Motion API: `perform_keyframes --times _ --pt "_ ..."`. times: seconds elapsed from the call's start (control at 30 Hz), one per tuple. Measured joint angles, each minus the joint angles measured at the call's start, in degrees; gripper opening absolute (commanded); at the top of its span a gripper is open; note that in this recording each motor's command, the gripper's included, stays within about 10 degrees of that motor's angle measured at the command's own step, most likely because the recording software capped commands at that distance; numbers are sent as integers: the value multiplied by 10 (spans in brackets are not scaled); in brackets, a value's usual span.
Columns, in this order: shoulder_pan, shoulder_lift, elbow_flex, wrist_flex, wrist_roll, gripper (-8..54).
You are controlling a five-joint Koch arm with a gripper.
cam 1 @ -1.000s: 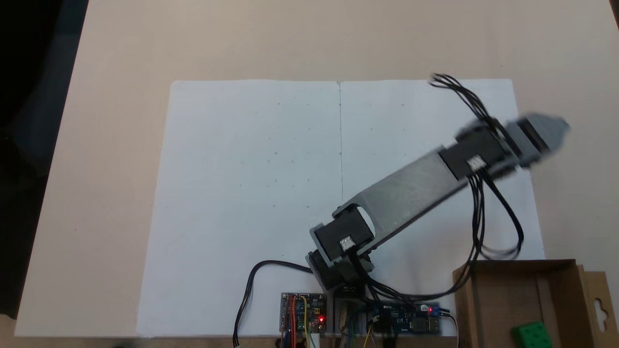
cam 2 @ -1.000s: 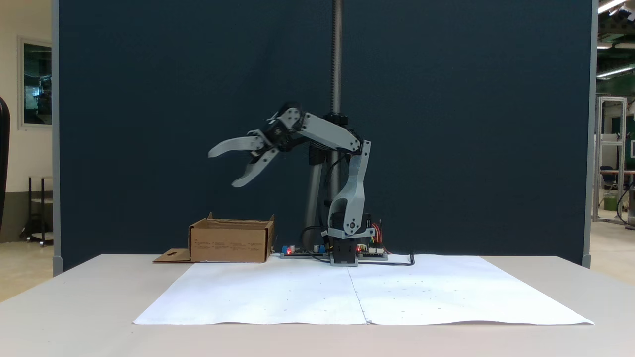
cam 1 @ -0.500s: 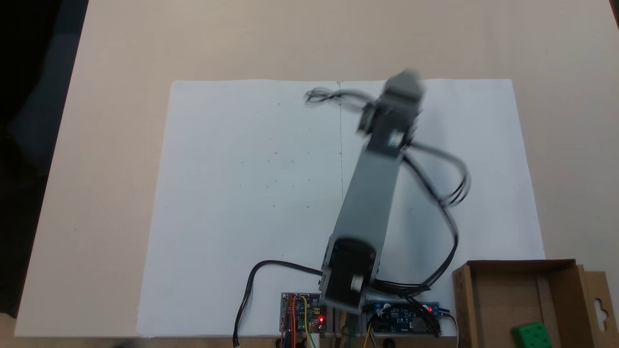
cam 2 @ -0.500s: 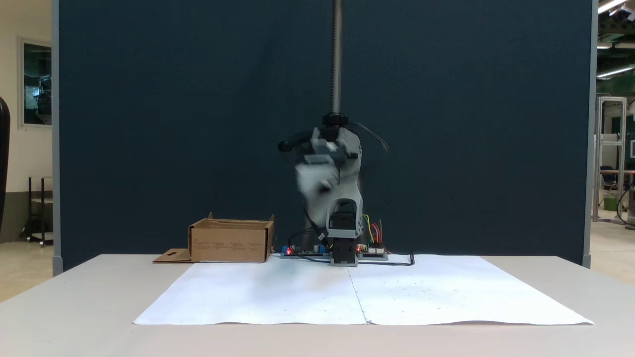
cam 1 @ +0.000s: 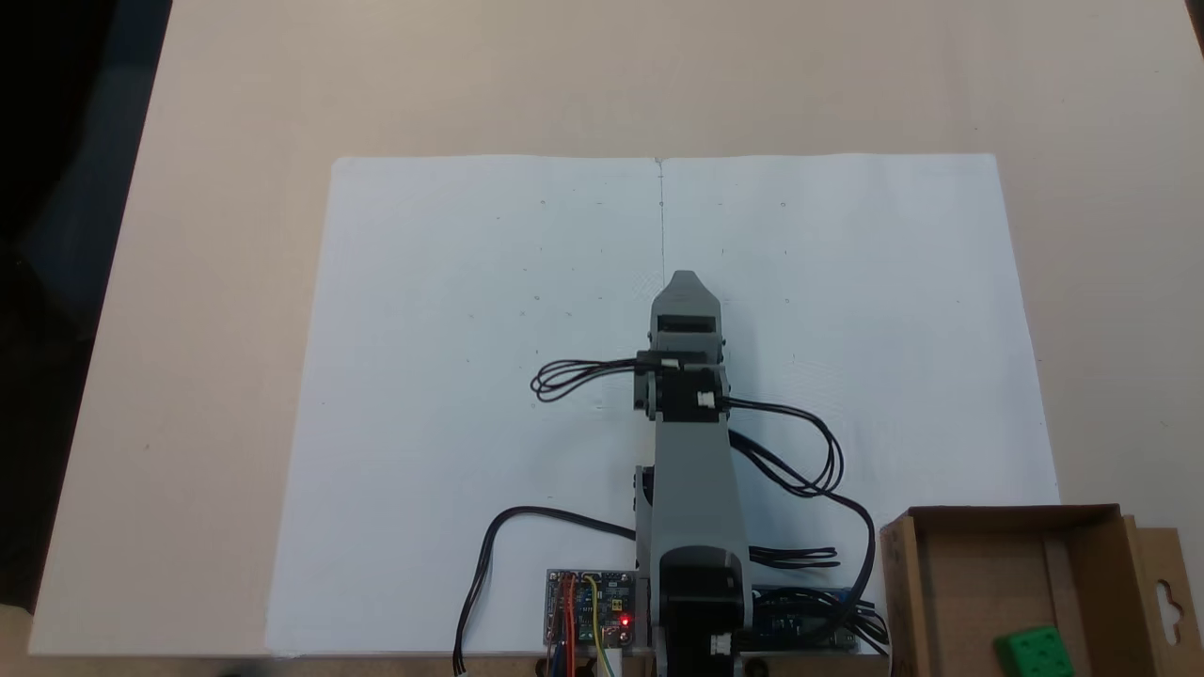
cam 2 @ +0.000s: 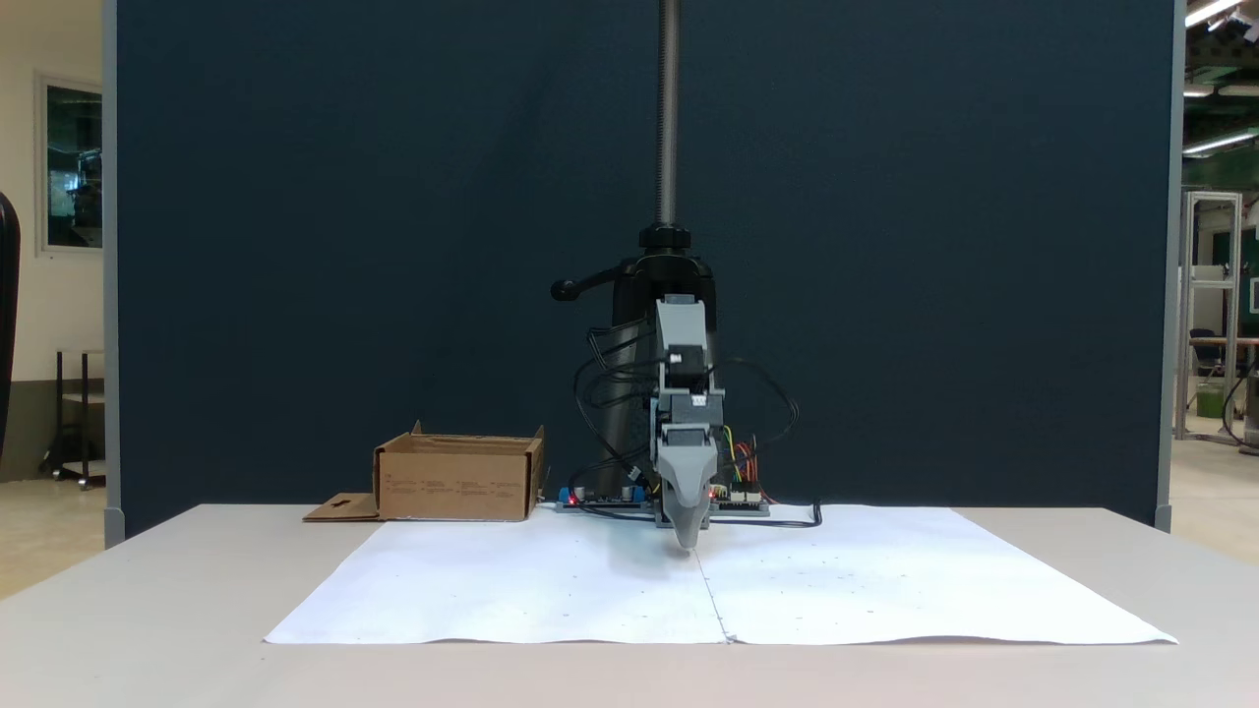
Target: Grasp a green dice and put it in the bin.
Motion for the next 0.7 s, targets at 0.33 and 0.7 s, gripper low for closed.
perform_keyframes --times 0.33,0.7 --pt "1 4 138 -220 -1 452" --pt "0 4 178 -422 -1 452"
